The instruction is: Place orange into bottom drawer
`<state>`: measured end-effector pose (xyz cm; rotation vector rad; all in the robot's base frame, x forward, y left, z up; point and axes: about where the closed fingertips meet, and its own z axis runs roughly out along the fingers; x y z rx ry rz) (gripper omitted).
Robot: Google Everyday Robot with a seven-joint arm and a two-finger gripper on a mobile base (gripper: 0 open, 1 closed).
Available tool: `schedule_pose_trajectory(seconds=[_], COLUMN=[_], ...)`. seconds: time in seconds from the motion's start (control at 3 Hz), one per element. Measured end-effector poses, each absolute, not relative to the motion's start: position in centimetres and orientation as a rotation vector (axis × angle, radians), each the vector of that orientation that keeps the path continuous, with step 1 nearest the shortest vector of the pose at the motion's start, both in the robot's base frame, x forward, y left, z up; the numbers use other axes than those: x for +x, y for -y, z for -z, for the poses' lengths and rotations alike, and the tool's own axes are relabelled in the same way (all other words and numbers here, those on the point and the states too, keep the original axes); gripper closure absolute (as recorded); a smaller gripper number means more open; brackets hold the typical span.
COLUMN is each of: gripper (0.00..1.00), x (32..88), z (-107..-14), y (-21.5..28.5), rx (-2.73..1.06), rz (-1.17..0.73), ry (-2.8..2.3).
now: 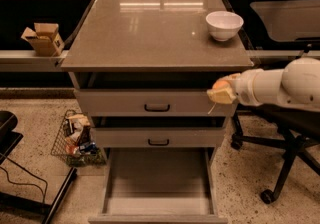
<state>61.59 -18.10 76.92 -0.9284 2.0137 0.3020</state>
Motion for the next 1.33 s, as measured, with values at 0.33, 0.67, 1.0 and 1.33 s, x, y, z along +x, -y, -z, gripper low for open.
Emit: schedule_pose_trajectory(seconds=[0.33,0.67,1.0,1.33], gripper=[1.0,1.0,1.0,1.0], x=[60.7,60.7,61.2,59.2], z=[-68.9,-68.9,-66.5,-58.2], y=[22.2,22.2,21.0,20.8], rx=[-0.892,-0.892,-0.891,-0.865], rz=[-0.37,-0.37,-0.423,-0.5], ry=[-2.077,-2.077,-2.091,-2.164])
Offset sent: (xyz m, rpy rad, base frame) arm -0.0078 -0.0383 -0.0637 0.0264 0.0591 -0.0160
